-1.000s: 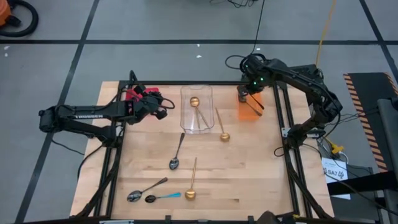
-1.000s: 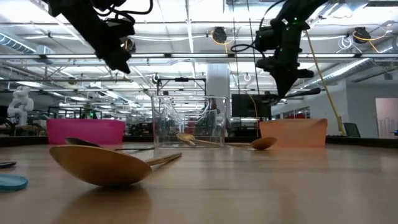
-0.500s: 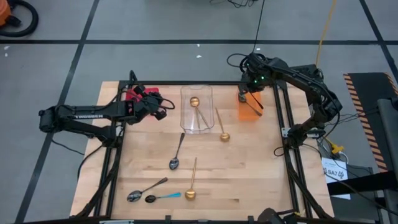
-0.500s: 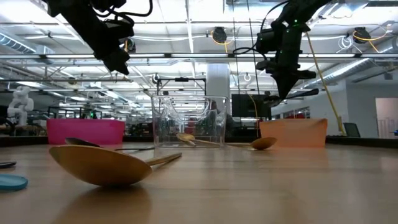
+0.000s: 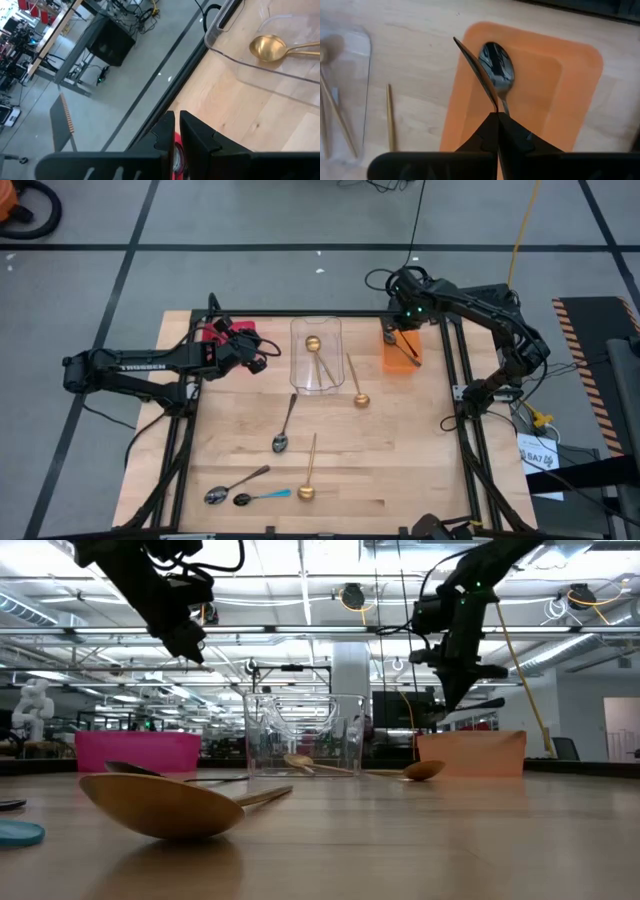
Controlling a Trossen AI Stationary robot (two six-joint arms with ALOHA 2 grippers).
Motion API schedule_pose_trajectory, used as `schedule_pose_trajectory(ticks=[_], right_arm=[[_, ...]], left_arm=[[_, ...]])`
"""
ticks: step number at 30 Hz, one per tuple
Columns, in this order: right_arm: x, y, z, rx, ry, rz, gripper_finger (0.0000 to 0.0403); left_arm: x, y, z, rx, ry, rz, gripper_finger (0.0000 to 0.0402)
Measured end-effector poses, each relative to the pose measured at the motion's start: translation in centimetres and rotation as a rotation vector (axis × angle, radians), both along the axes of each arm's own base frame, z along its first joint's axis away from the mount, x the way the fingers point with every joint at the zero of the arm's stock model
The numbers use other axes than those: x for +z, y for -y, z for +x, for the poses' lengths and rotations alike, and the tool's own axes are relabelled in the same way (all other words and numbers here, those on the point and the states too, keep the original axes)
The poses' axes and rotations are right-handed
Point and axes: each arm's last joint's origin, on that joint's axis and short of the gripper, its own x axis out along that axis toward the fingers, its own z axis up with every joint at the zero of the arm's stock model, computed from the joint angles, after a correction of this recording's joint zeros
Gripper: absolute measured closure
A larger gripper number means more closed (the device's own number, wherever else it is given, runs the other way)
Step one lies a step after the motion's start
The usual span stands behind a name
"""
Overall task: Sort silverware by color (type)
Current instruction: Put the black spoon into the orange bin
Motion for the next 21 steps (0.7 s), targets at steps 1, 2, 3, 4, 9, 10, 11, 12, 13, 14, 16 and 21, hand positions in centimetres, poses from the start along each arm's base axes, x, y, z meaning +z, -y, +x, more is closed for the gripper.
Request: schedule_pose_trajectory(ticks=[1,2,3,4,9,10,11,12,13,14,16,21], right_arm=[[-0.3,0.0,0.0,-0.006,0.001,0.002,0.0403],[-0.5,-0.1,-0.1,-0.011,0.0,0.005,0.0403],[-0.7,-0.1,-0.1,-0.014,0.001,0.005,0.0403],[-1.0,-0.1,-0.1,-0.019,0.005,0.002,0.0403],[-2.1,-0.2,-0.2,-0.037,0.01,0.005,0.0403],[-2.2,-0.2,-0.2,-0.039,0.013,0.002,0.0403],[-2.2,-0.2,-0.1,-0.04,0.016,0.0,0.0403],[-2.2,-0.1,-0.1,-0.039,0.017,-0.003,0.0403],[-2.2,-0.1,-0.1,-0.039,0.02,-0.007,0.0403],[-2.1,-0.1,0.0,-0.04,0.024,-0.012,0.0403],[-2.1,0.0,0.0,-0.04,0.03,-0.019,0.0403],[-2.1,0.0,0.0,-0.042,0.03,-0.025,0.0403]], left_arm=[[0.0,0.0,0.0,0.0,-0.002,-0.001,0.0364],[0.0,0.0,0.0,0.001,-0.002,-0.002,0.0364],[0.0,0.0,0.0,0.003,0.0,-0.003,0.0364],[0.0,0.0,0.0,0.003,0.0,-0.004,0.0364],[0.0,0.0,0.0,0.005,0.002,-0.005,0.0364],[0.0,0.0,0.0,0.005,0.002,-0.005,0.0364],[0.0,0.0,0.0,0.005,0.001,-0.005,0.0364],[0.0,0.0,0.0,0.005,0.002,-0.005,0.0364],[0.0,0.0,0.0,0.005,0.002,-0.006,0.0364],[0.0,0.0,0.0,0.007,0.004,-0.006,0.0364],[0.0,0.0,0.0,0.007,0.004,-0.007,0.0364],[0.0,0.0,0.0,0.007,0.004,-0.007,0.0364]])
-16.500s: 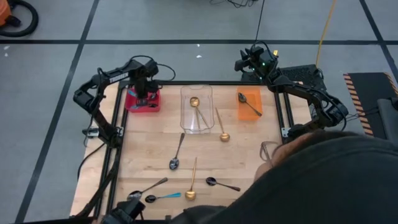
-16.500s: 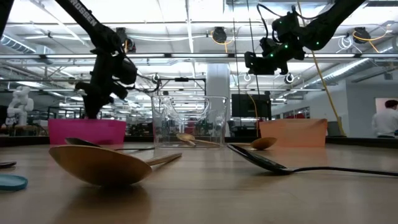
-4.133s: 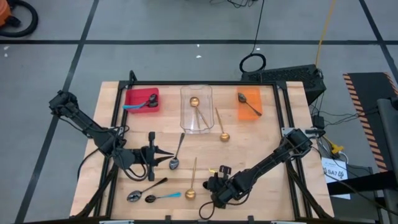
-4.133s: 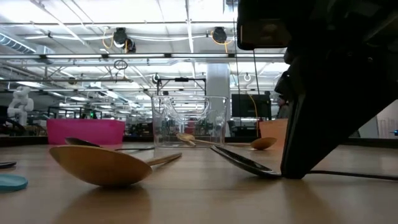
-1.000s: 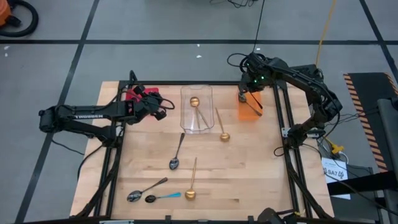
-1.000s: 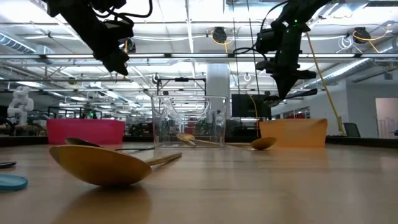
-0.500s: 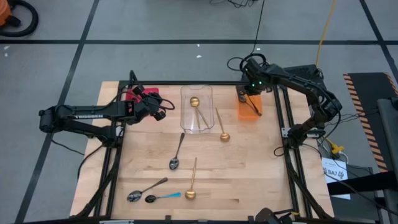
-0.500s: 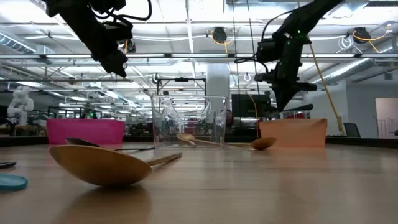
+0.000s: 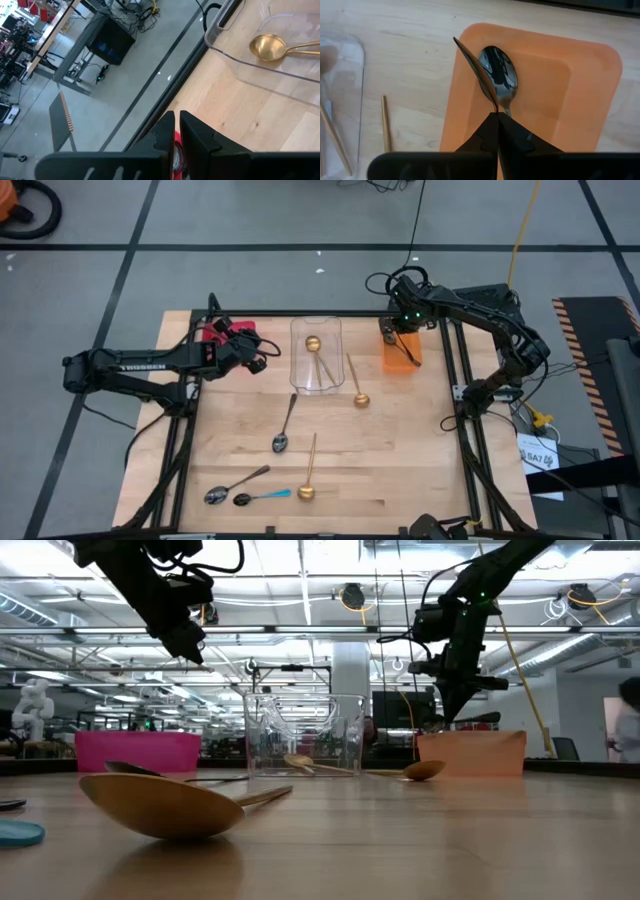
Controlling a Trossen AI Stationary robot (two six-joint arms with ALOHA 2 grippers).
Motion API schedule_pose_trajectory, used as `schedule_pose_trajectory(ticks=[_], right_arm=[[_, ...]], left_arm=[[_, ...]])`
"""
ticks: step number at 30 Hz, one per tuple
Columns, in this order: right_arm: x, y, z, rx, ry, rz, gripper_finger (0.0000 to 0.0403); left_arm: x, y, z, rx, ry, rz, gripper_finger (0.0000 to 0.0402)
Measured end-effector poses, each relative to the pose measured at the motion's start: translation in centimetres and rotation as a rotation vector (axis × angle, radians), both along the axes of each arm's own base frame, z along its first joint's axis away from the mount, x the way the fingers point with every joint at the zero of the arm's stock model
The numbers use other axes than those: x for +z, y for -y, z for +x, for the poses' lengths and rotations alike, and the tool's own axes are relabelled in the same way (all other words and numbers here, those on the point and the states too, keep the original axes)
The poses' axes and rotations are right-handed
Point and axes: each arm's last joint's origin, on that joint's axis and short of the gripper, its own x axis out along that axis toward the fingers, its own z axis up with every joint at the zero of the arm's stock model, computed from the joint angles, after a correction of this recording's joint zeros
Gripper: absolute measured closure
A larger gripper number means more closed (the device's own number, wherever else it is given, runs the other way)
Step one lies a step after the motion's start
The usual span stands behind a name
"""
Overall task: Sort silverware by color (type)
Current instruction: Put the black spoon into the orange bin, then put the gold spoon into the transparent bin
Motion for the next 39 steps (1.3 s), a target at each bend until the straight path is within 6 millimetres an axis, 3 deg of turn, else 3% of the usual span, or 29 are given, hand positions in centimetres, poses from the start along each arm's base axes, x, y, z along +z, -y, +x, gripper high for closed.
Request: schedule_pose_trajectory(ticks=[20,25,33,39], right_arm=[[0.0,0.1,0.1,0.001,0.012,-0.007,0.0333],[1.5,-0.1,0.5,0.115,0.05,-0.066,0.0332],[5.1,-2.9,1.9,0.373,0.181,-0.324,0.0332],[5.6,-6.2,2.4,0.507,0.283,-0.448,0.0332]], left_arm=[[-0.1,0.0,-0.1,0.005,-0.003,-0.008,0.0364],[-0.4,0.1,-0.3,0.022,-0.013,-0.031,0.0364],[-0.8,1.3,-0.4,-0.006,-0.001,-0.108,0.0364],[-1.0,2.7,-0.1,-0.076,0.04,-0.2,0.0364]])
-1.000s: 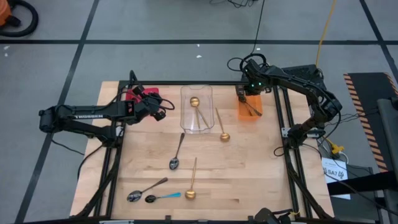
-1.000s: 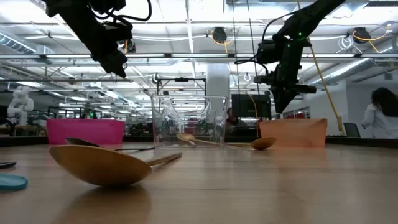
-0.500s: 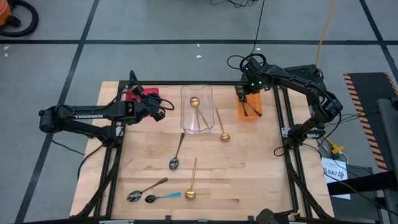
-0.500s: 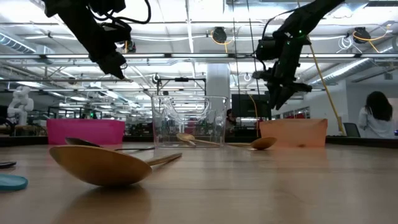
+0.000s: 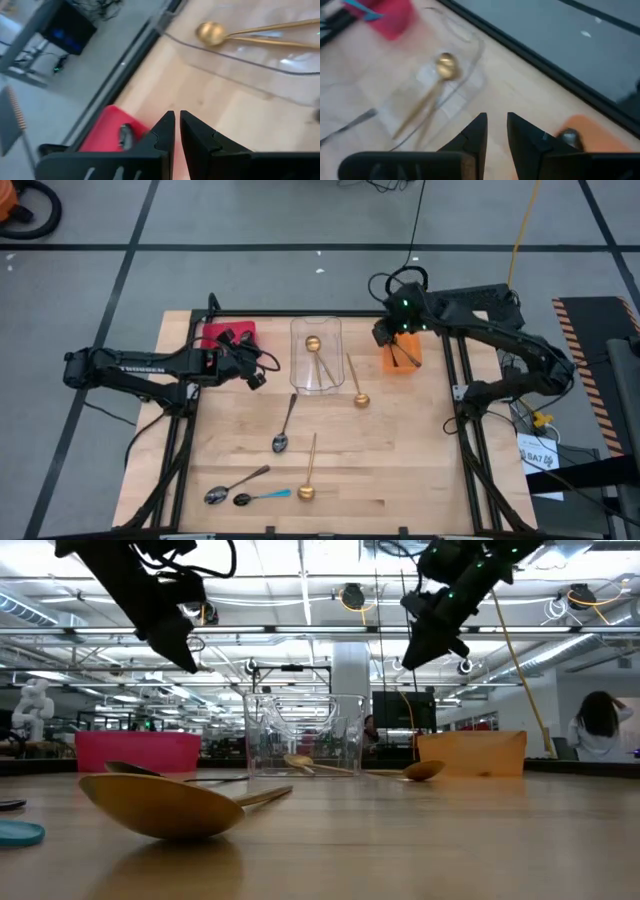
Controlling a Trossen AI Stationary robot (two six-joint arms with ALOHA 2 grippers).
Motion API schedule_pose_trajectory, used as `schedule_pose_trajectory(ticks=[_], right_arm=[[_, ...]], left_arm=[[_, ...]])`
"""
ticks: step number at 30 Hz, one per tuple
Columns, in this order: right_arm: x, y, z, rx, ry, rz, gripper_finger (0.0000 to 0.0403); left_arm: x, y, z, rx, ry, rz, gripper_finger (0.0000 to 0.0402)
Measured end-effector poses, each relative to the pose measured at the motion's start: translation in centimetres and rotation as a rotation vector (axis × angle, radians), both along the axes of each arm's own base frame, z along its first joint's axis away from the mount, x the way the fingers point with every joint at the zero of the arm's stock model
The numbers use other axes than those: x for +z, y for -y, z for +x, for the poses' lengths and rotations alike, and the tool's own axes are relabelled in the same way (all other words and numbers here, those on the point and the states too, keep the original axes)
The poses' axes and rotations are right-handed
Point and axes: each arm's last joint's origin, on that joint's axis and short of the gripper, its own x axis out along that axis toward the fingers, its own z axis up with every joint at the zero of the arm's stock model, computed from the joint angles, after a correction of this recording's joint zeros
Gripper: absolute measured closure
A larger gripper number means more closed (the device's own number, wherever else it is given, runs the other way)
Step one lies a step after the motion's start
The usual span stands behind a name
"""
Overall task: Sort silverware by color (type)
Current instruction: Put the gold spoon into the transparent bin
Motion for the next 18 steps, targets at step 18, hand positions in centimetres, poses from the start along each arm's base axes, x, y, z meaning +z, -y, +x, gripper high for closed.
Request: schedule_pose_trajectory(ticks=[18], right_arm=[[-5.5,-9.2,0.4,0.397,0.21,-0.172,0.0332]], left_arm=[[-0.2,6.9,0.2,-0.14,0.206,-0.361,0.0364]])
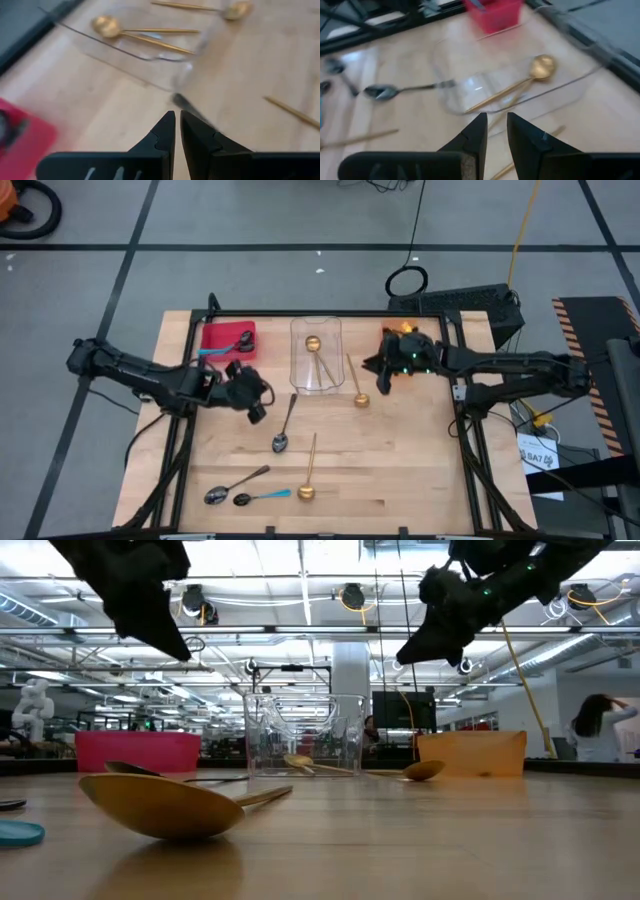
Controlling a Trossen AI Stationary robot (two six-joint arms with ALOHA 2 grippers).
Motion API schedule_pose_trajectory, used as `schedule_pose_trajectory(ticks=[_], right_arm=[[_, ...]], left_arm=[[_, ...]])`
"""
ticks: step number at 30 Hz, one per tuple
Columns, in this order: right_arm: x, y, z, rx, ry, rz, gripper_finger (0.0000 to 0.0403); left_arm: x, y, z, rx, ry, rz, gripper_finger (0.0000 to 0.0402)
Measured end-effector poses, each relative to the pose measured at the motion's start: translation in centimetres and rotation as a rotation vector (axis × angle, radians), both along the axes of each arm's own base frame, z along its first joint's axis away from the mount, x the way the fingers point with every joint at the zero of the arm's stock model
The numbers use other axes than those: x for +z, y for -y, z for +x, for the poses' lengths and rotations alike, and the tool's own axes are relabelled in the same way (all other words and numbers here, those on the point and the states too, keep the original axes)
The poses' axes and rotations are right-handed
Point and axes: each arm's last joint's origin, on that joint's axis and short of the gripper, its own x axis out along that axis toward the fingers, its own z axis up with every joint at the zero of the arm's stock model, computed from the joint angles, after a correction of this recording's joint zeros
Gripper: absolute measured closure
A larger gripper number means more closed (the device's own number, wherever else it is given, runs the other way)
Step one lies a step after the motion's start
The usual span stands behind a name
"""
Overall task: Sort silverware by color (type)
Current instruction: Put the gold spoon into the transparent bin
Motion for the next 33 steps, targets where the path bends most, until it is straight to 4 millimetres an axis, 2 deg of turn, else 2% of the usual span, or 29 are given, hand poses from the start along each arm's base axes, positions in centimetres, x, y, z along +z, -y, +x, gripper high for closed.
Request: schedule_pose_trajectory(ticks=[4,9,15,22,25,33], right_arm=[[-0.7,-1.5,0.1,0.067,-0.019,-0.005,0.0332],[-1.1,-2.9,0.2,0.116,-0.049,0.019,0.0332],[-2.7,-4.7,0.7,0.24,-0.166,-0.027,0.0332],[-4.8,-5.2,1.3,0.284,-0.308,-0.154,0.0326],[-5.6,-5.2,1.4,0.297,-0.355,-0.153,0.0304],[-7.6,-5.2,1.9,0.315,-0.455,-0.144,0.0204]], left_arm=[[0.1,1.8,-0.3,-0.039,0.031,-0.044,0.0364],[0.4,2.8,-0.3,-0.074,0.076,-0.003,0.0364],[1.0,2.7,0.2,-0.124,0.118,0.157,0.0364],[1.8,1.4,1.2,-0.205,0.113,0.352,0.0364],[2.0,0.8,1.5,-0.199,0.111,0.386,0.0364],[2.0,-0.3,1.7,-0.169,0.089,0.412,0.0364]])
